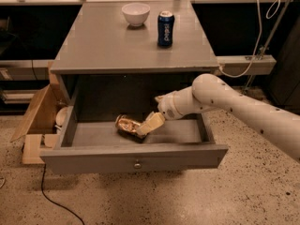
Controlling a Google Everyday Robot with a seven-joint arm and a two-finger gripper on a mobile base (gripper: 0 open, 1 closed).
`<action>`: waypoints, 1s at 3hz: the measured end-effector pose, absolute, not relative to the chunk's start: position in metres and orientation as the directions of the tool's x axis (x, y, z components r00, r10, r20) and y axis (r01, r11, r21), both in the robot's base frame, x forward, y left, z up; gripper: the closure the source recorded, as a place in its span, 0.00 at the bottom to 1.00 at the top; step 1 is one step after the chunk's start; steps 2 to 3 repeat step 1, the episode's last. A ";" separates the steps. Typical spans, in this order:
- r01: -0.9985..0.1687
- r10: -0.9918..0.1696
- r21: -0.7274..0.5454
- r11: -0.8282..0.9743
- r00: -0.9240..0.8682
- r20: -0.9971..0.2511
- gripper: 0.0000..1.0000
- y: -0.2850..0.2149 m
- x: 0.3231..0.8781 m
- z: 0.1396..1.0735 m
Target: Place orange can into top drawer
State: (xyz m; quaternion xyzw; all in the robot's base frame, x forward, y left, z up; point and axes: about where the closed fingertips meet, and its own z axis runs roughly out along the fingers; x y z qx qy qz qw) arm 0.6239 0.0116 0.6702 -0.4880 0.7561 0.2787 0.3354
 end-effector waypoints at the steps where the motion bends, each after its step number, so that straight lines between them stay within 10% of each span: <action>1: -0.907 -0.507 0.084 0.412 -0.305 -0.807 0.00 -0.038 0.613 0.723; 3: -0.907 -0.507 0.084 0.412 -0.305 -0.807 0.00 -0.038 0.613 0.723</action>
Offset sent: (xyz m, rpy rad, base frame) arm 0.0000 0.0000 0.0000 0.0000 0.0000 0.0000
